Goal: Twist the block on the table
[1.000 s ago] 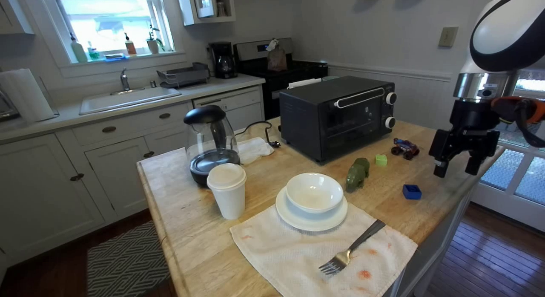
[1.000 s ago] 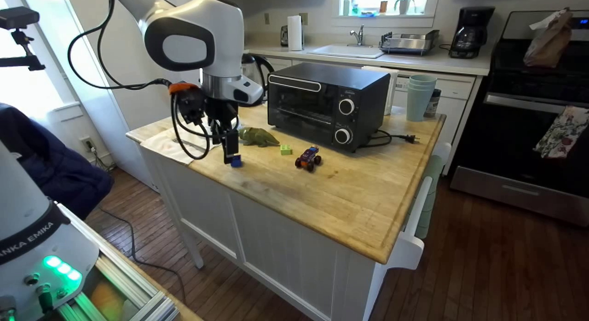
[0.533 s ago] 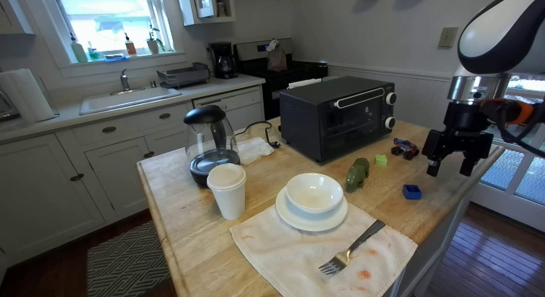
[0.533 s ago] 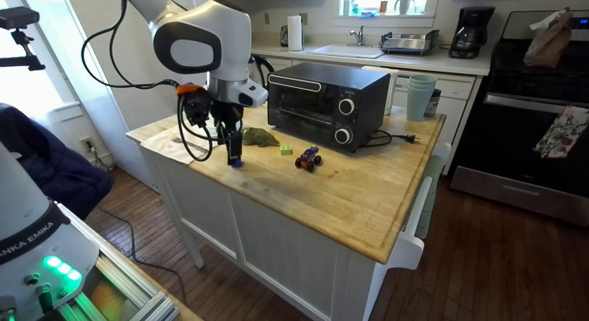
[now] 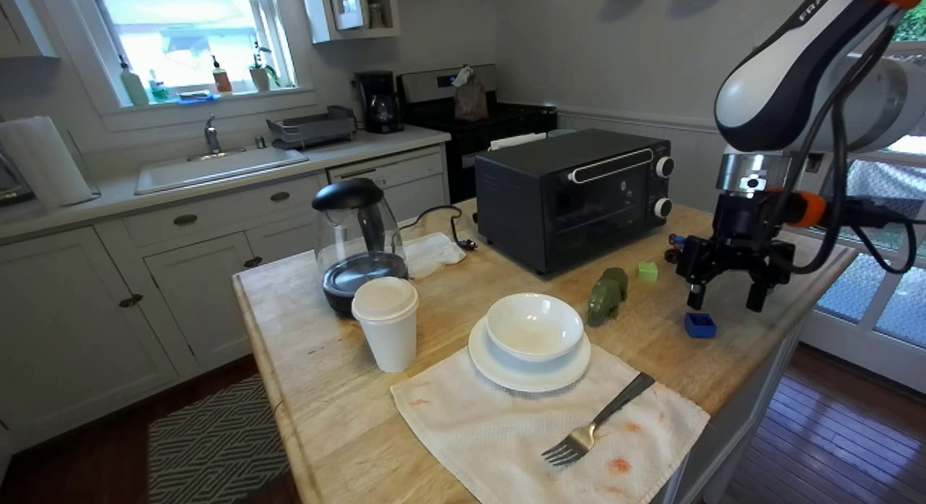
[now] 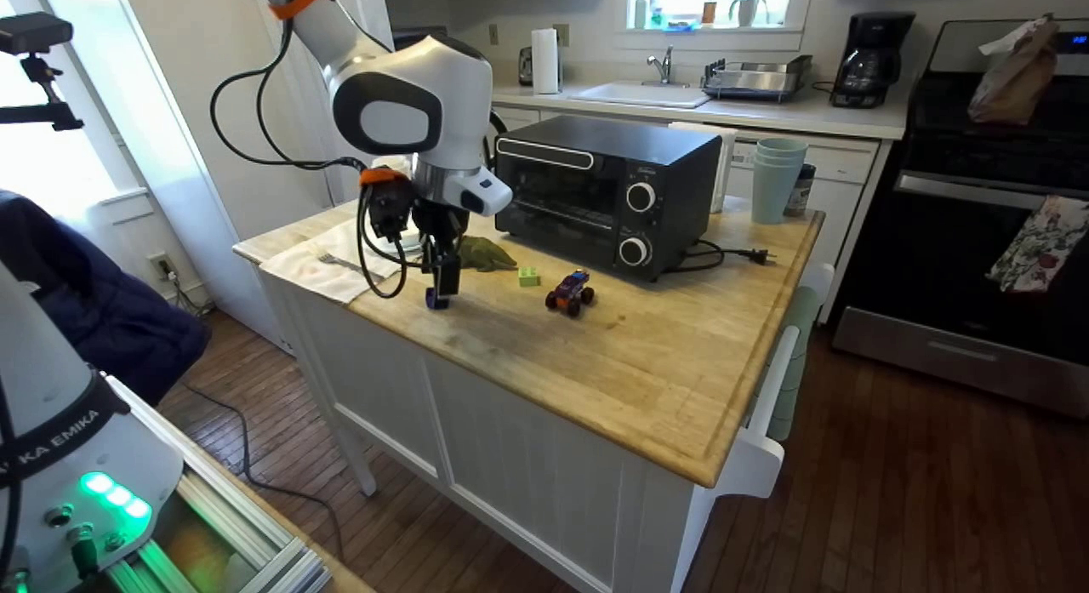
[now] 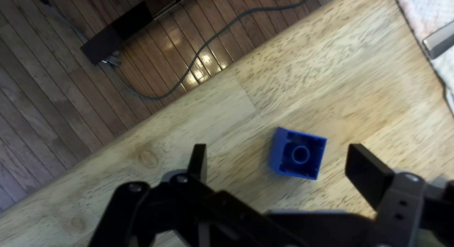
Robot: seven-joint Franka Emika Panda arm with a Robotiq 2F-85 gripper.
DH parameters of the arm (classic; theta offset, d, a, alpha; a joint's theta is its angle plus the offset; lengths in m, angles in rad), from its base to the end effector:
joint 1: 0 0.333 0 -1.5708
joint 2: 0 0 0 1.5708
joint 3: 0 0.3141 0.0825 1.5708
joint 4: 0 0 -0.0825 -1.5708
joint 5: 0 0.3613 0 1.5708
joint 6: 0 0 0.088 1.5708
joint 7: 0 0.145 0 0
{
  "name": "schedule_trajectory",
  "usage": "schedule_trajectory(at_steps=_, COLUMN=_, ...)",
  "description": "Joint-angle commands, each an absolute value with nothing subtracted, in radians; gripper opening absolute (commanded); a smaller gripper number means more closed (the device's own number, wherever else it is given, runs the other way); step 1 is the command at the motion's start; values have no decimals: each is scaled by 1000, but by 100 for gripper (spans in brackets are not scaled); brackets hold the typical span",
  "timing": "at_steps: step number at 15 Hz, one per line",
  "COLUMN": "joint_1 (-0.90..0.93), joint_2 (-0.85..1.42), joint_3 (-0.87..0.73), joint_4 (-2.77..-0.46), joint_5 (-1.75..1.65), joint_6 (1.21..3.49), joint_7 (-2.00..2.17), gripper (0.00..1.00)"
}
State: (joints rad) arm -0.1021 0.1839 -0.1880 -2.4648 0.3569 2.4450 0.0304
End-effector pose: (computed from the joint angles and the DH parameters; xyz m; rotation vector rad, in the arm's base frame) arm 0.4240 -0.1210 0.1896 -2.8022 0.8946 0.2508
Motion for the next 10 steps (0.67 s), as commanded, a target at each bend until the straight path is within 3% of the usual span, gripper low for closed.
schedule_trajectory(at_steps=1, joint_1=-130, joint_2=262, joint_3=-162, joint_4=-2384, joint_5=363, joint_6=2417, joint_7=88, gripper=100)
schedule_trajectory(at_steps=10, joint_1=-180, joint_2=327, joint_3=-166, joint_4=-2291, joint_5=379, joint_6=2324, joint_7=151, gripper=100)
